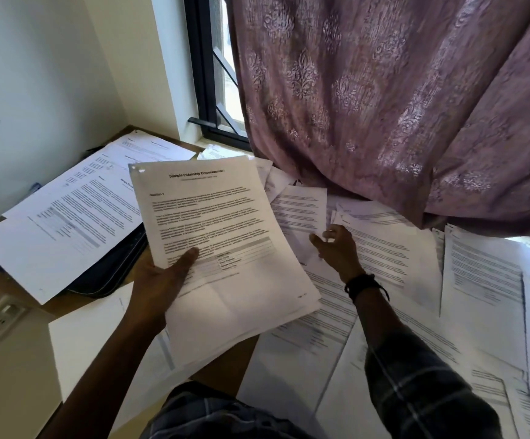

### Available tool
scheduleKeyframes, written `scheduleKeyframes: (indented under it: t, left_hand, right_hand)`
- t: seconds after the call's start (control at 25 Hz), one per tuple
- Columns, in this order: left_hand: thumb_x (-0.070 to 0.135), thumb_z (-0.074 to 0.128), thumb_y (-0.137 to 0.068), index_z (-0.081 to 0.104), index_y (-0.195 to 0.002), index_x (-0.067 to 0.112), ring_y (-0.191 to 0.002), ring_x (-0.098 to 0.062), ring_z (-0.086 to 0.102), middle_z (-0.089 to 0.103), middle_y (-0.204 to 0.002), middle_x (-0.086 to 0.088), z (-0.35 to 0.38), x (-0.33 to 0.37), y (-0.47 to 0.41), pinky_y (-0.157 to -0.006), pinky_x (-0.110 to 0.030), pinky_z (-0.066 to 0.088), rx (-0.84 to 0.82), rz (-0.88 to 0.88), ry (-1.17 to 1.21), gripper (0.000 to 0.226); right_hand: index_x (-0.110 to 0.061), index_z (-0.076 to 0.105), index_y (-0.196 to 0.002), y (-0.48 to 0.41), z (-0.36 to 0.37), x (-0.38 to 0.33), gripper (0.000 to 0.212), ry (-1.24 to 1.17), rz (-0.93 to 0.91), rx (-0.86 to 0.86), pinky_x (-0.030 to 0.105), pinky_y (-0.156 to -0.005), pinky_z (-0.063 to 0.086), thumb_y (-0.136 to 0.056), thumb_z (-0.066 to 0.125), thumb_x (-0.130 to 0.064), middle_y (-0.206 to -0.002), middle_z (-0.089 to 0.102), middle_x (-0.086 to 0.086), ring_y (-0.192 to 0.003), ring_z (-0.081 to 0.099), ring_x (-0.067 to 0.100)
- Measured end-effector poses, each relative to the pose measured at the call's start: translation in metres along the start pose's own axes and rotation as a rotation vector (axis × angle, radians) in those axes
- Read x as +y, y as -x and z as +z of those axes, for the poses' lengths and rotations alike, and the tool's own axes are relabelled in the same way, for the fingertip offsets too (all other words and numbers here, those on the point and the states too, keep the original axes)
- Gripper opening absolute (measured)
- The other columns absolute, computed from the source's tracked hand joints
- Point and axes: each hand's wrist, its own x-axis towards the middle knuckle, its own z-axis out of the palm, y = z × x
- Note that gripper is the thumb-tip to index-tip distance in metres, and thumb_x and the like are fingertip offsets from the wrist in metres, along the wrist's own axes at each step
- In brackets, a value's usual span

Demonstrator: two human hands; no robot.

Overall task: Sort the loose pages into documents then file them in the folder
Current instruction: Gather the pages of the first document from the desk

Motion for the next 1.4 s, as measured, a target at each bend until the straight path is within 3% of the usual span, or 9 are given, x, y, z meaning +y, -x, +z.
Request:
scheduleKeyframes:
  t: [0.28,0.36,0.44,0.52,0.64,0.8,1.04,1.2,1.4]
  left_hand:
    - [0.019,0.07,-0.086,0.058,-0.125,0.016,-0.093,-0.014,0.067,0.068,-0.107,0.004,-0.009,-0.008,0.003,-0.07,-0.028,0.054,0.083,-0.09,-0.053,0.041]
    - [0.019,0.069,-0.087,0.057,-0.124,0.016,-0.09,-0.014,0.068,0.069,-0.106,0.004,-0.01,-0.008,0.007,-0.067,-0.028,0.054,0.079,-0.1,-0.064,0.039]
    - [0.021,0.069,-0.087,0.057,-0.124,0.016,-0.091,-0.018,0.069,0.07,-0.108,0.002,-0.012,-0.009,0.011,-0.068,-0.03,0.055,0.087,-0.119,-0.064,0.04]
    - [0.023,0.069,-0.086,0.057,-0.125,0.017,-0.093,-0.02,0.069,0.07,-0.109,0.0,-0.014,-0.01,0.013,-0.07,-0.033,0.056,0.096,-0.132,-0.054,0.041]
    - [0.021,0.07,-0.086,0.059,-0.122,0.018,-0.095,-0.022,0.07,0.071,-0.11,-0.002,-0.016,-0.011,0.016,-0.073,-0.035,0.057,0.097,-0.145,-0.022,0.038]
    - [0.018,0.069,-0.086,0.061,-0.113,0.026,-0.095,-0.021,0.07,0.072,-0.106,0.002,-0.015,-0.003,0.017,-0.071,-0.034,0.057,0.1,-0.142,0.023,0.029]
    - [0.014,0.068,-0.086,0.061,-0.122,0.022,-0.092,-0.01,0.071,0.073,-0.103,0.007,-0.009,0.019,0.019,-0.064,-0.019,0.059,0.069,-0.065,0.104,0.037]
    - [0.017,0.069,-0.087,0.063,-0.122,0.024,-0.097,-0.013,0.071,0.073,-0.109,0.005,-0.003,0.029,0.02,-0.075,-0.03,0.059,0.026,-0.034,0.106,0.037]
    - [0.02,0.072,-0.085,0.066,-0.116,0.022,-0.086,-0.012,0.073,0.075,-0.102,0.003,0.013,0.032,0.019,-0.061,-0.02,0.057,-0.078,-0.074,0.067,0.032]
  right_hand:
    - [0.003,0.044,-0.13,-0.053,0.016,-0.008,0.087,0.275,0.123,-0.061,0.037,-0.098,0.046,-0.065,0.089,-0.034,-0.133,0.052,0.02,-0.124,0.05,0.033]
    - [0.0,0.062,-0.114,-0.061,0.015,-0.008,0.066,0.296,0.117,-0.078,0.033,-0.087,0.052,-0.063,0.09,-0.033,-0.119,0.066,0.016,-0.111,0.062,0.03]
    - [-0.003,0.069,-0.089,-0.061,0.016,-0.01,0.03,0.277,0.038,-0.038,0.028,-0.071,0.049,-0.072,0.083,-0.022,-0.102,0.073,0.013,-0.096,0.067,0.028]
    - [-0.007,0.066,-0.082,-0.053,0.017,-0.013,0.013,0.227,-0.063,0.061,0.028,-0.069,0.042,-0.079,0.076,-0.016,-0.09,0.071,0.01,-0.088,0.066,0.028]
    - [-0.004,0.063,-0.088,-0.035,0.015,-0.014,0.013,0.092,-0.314,0.224,0.029,-0.07,0.047,-0.085,0.071,-0.014,-0.084,0.066,0.005,-0.076,0.058,0.017]
    - [-0.004,0.062,-0.091,-0.011,-0.001,-0.027,0.007,-0.075,-0.612,0.382,0.005,-0.066,0.039,-0.092,0.064,-0.011,-0.082,0.062,-0.004,-0.07,0.055,-0.005]
    - [-0.004,0.061,-0.095,0.021,-0.043,-0.082,0.012,-0.305,-0.662,0.631,0.006,-0.069,0.041,-0.091,0.067,-0.014,-0.081,0.057,-0.015,-0.071,0.054,-0.006]
    - [-0.008,0.063,-0.099,0.046,-0.066,-0.091,0.019,-0.454,-0.564,0.468,0.025,-0.072,0.054,-0.088,0.07,-0.022,-0.089,0.071,0.001,-0.08,0.067,0.009]
    - [-0.014,0.069,-0.101,0.103,-0.076,-0.077,0.015,-0.545,-0.217,-0.087,0.027,-0.071,0.059,-0.087,0.07,-0.01,-0.093,0.076,0.001,-0.083,0.072,0.014]
